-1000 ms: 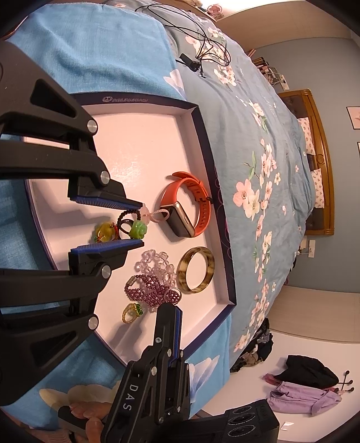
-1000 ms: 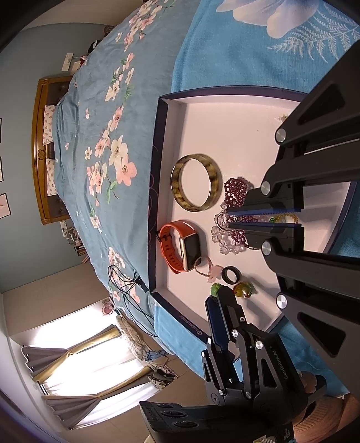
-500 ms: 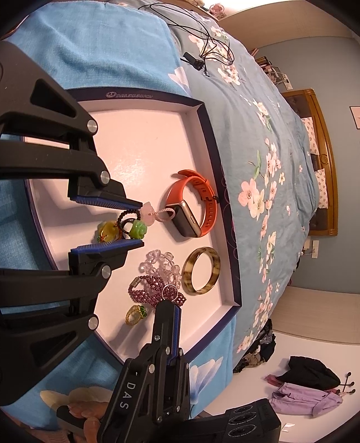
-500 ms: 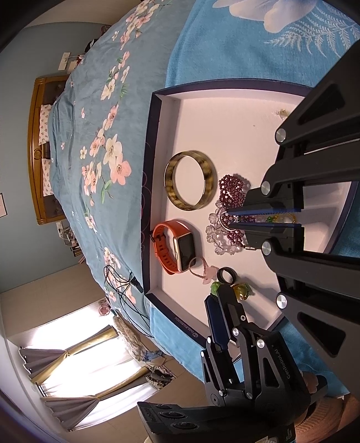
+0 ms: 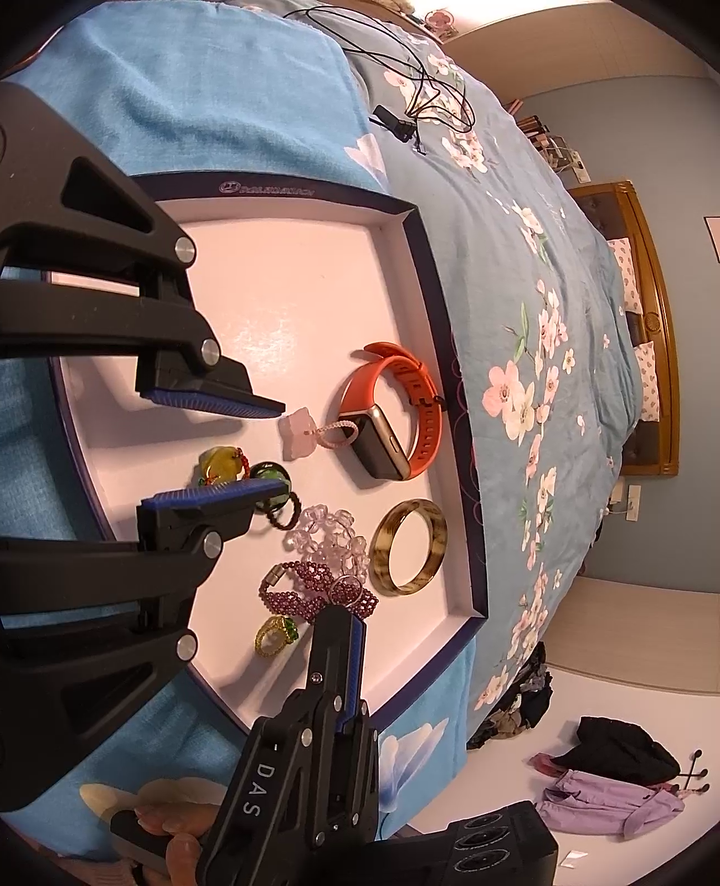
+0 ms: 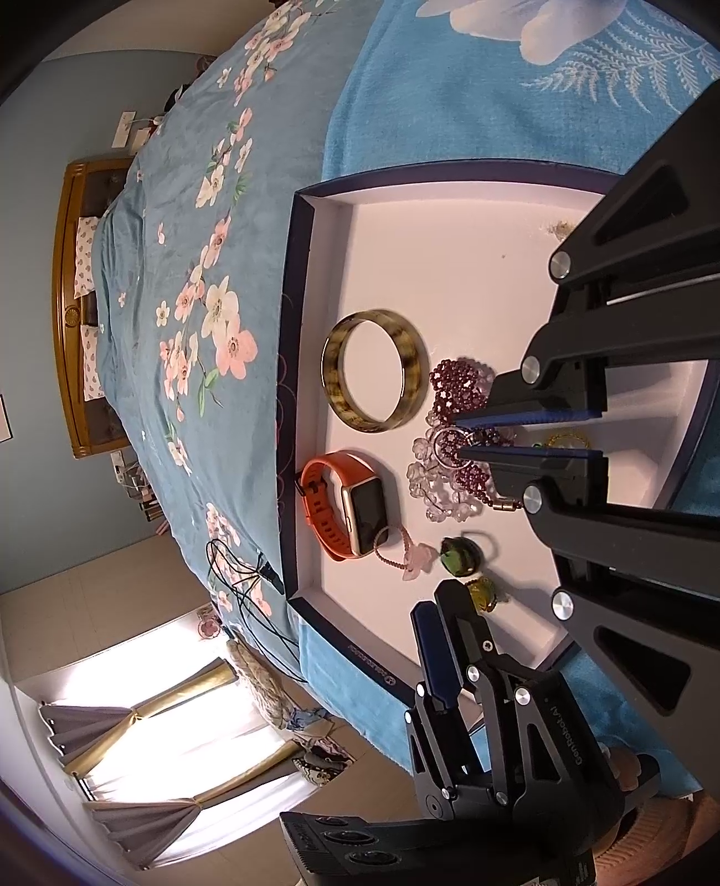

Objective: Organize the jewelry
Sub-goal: 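Lower the green-bead cord ring into the box with the left tool while the right tool lowers the silver ring, then open both tools to release the rings into the box and lift away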

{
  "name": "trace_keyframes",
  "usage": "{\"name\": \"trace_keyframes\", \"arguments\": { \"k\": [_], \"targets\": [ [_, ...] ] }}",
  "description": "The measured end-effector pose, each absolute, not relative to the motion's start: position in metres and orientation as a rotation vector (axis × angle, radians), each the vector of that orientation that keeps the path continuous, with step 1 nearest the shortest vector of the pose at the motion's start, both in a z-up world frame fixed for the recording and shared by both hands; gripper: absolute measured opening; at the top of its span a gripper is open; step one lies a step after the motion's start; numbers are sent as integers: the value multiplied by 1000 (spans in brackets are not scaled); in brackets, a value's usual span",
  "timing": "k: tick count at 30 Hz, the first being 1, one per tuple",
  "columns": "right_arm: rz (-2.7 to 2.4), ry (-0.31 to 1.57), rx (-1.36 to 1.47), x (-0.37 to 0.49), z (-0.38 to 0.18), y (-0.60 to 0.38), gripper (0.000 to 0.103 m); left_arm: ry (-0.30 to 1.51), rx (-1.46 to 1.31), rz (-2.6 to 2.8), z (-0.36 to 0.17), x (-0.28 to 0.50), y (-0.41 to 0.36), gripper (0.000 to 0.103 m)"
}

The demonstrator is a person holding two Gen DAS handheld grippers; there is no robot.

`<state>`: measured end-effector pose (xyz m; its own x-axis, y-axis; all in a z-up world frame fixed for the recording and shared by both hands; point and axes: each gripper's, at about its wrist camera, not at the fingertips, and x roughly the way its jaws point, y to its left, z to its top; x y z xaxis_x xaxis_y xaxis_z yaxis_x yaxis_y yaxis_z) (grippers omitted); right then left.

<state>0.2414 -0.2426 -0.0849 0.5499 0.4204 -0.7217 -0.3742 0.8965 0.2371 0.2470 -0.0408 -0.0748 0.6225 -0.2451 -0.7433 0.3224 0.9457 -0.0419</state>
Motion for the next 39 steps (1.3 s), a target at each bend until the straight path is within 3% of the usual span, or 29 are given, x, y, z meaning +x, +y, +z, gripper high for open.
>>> {"name": "trace_keyframes", "arguments": {
  "k": [5,7,9,11,14,16,17,20,23,27,39],
  "targets": [
    [457,855,50,237,-82,-243,16,835,96,-321,-75,247,-41,30],
    [449,845,49,235,-80,-244,23,829,91,-321,-72,244,-41,33],
    [437,831,53,233,-77,-247,39,822,87,-317,-69,242,-40,40],
    [429,818,55,230,-74,-249,41,814,77,-314,-66,239,-38,46],
    [418,796,60,224,-69,-253,55,801,76,-305,-59,233,-38,49],
    [413,781,58,217,-67,-255,61,782,72,-304,-54,226,-35,61],
    [409,770,54,213,-65,-256,65,773,72,-298,-52,222,-34,71],
    [391,735,52,199,-59,-260,80,734,62,-287,-42,204,-27,80],
    [371,703,47,186,-55,-264,85,690,48,-255,-33,187,-20,96],
    [340,640,29,166,-47,-267,95,629,25,-215,-23,166,-9,97],
    [266,423,-60,95,-29,-264,96,442,-12,-116,0,93,19,97]
  ]
}}
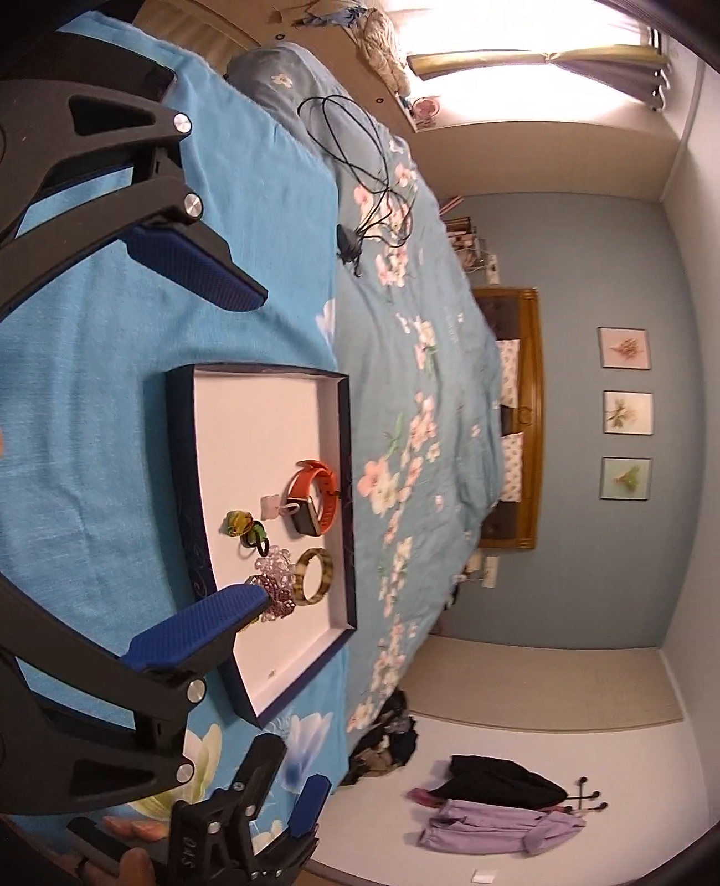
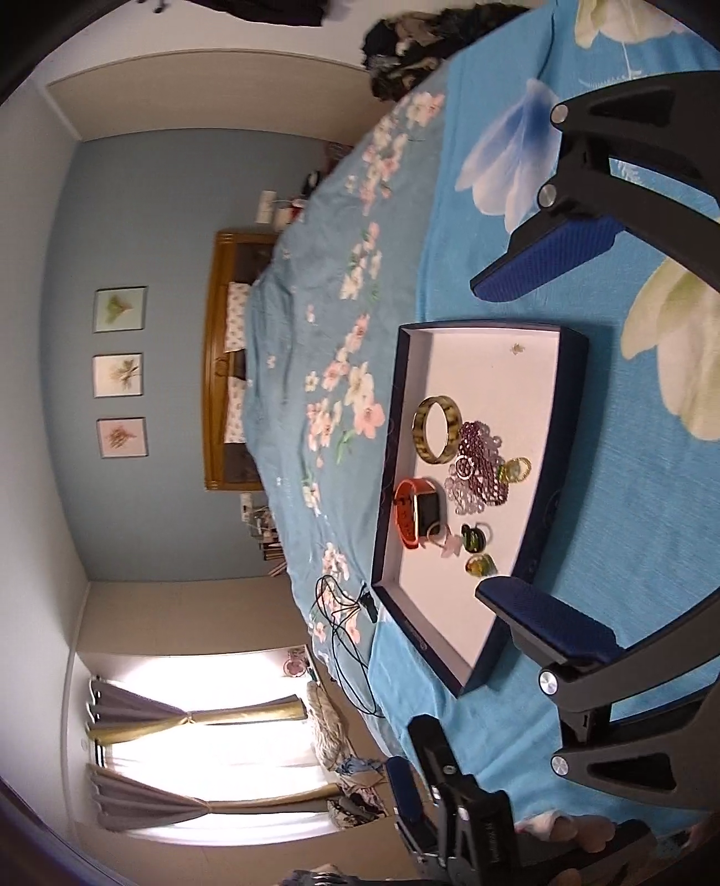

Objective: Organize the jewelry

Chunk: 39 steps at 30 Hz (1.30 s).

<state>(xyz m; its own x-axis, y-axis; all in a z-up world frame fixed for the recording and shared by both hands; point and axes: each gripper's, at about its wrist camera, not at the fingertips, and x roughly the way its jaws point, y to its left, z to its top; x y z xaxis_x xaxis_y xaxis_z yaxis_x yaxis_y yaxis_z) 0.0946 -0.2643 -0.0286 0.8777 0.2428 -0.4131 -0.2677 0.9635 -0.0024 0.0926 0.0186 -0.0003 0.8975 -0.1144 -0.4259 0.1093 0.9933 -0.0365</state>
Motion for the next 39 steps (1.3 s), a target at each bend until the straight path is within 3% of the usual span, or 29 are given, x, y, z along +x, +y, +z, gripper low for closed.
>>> {"name": "trace_keyframes", "arguments": {
  "k": [18,39],
  "targets": [
    [218,270,-22,28,-21,-258,96,219,7,-71,21,-3,15,97],
    [149,201,-14,1,-12,-254,96,212,-32,-50,23,-23,15,97]
  ]
}}
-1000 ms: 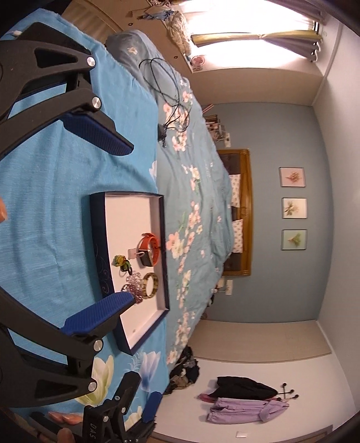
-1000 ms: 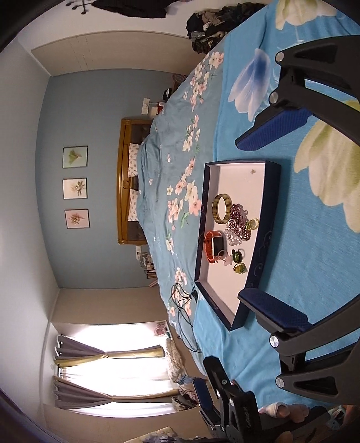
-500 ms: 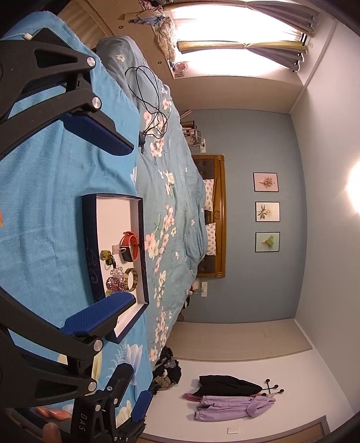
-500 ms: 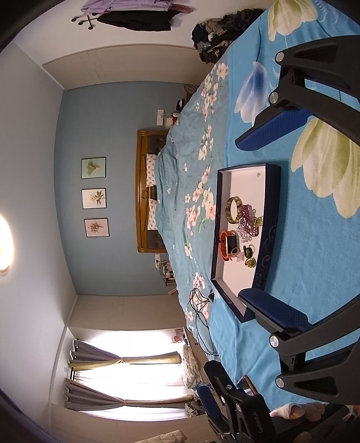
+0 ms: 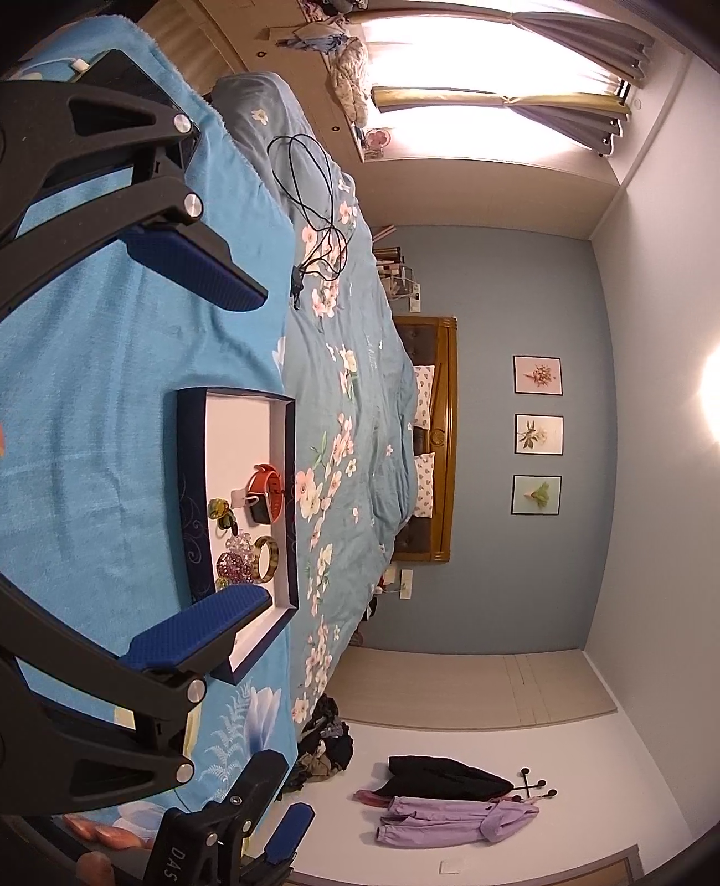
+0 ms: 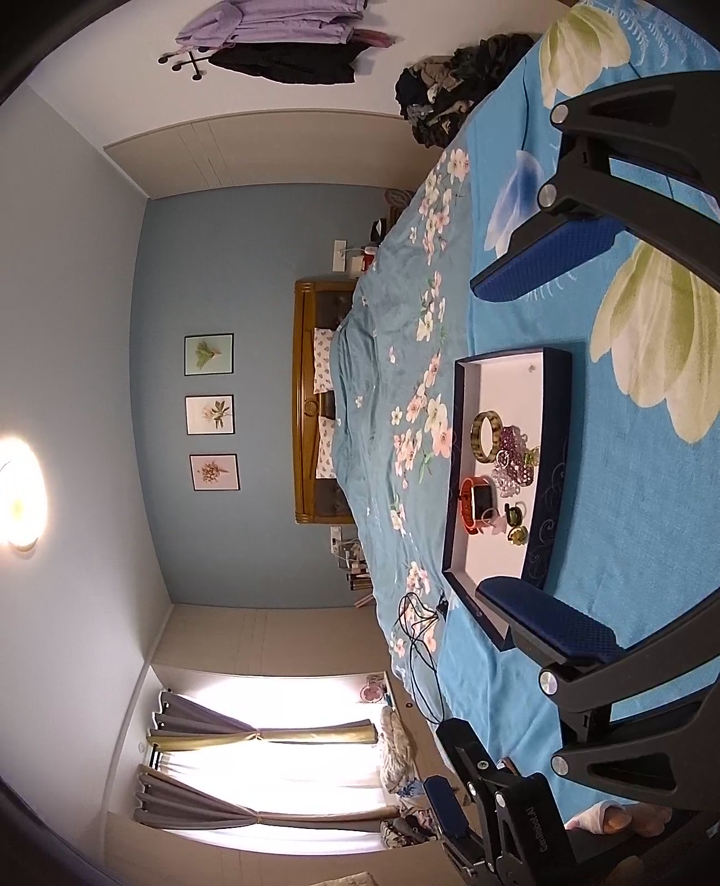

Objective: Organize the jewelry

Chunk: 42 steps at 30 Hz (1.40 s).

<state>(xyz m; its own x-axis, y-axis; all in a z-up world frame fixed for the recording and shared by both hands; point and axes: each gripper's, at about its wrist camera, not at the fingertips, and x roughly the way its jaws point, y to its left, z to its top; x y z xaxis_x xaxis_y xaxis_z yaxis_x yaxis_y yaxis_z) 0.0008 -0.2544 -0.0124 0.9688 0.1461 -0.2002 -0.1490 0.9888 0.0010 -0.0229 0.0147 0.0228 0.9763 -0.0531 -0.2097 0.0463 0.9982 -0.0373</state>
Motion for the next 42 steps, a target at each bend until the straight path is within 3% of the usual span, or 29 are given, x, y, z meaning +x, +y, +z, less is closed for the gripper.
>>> {"name": "trace_keyframes", "arguments": {
  "k": [42],
  "targets": [
    [152,206,-4,3,-14,-256,96,195,-34,-48,22,-19,10,97]
  ]
}}
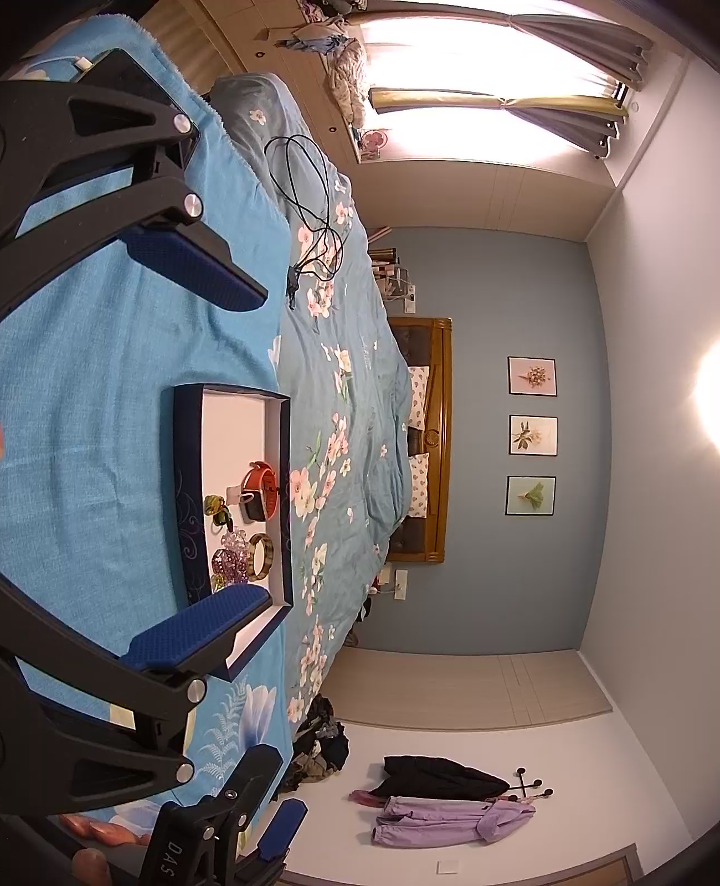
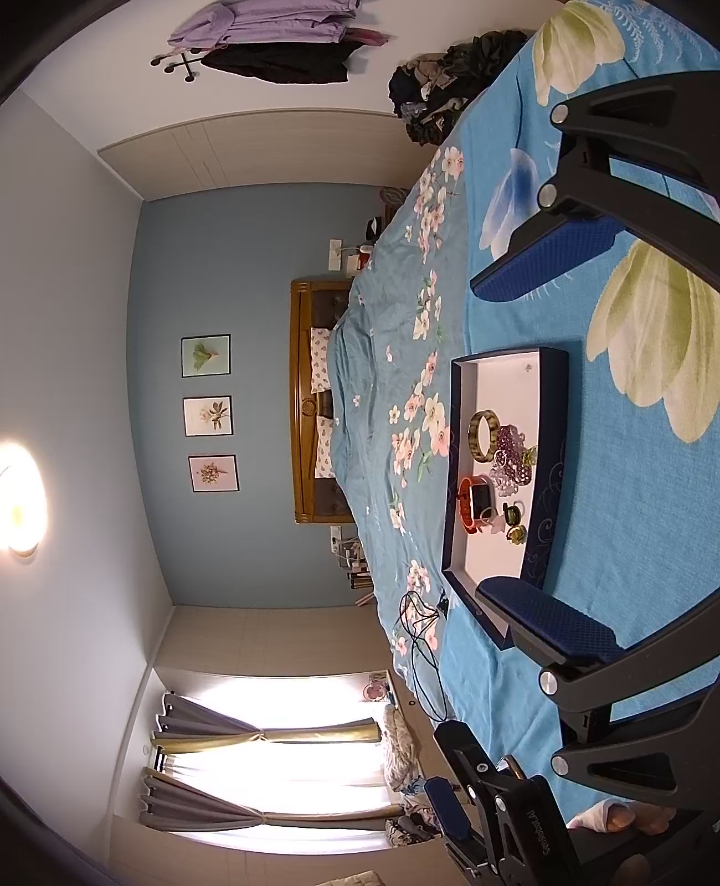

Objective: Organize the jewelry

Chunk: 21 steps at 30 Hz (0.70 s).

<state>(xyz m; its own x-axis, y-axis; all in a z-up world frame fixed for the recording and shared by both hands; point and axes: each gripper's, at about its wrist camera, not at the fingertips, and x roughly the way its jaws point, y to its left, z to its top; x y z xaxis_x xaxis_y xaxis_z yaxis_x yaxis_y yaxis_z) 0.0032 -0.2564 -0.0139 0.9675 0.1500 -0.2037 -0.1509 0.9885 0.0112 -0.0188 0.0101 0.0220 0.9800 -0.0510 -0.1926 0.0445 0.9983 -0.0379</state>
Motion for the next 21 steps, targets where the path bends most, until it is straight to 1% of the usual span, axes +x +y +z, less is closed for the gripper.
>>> {"name": "trace_keyframes", "arguments": {
  "k": [21],
  "targets": [
    [152,208,-4,3,-15,-256,96,199,-32,-53,17,-18,6,97]
  ]
}}
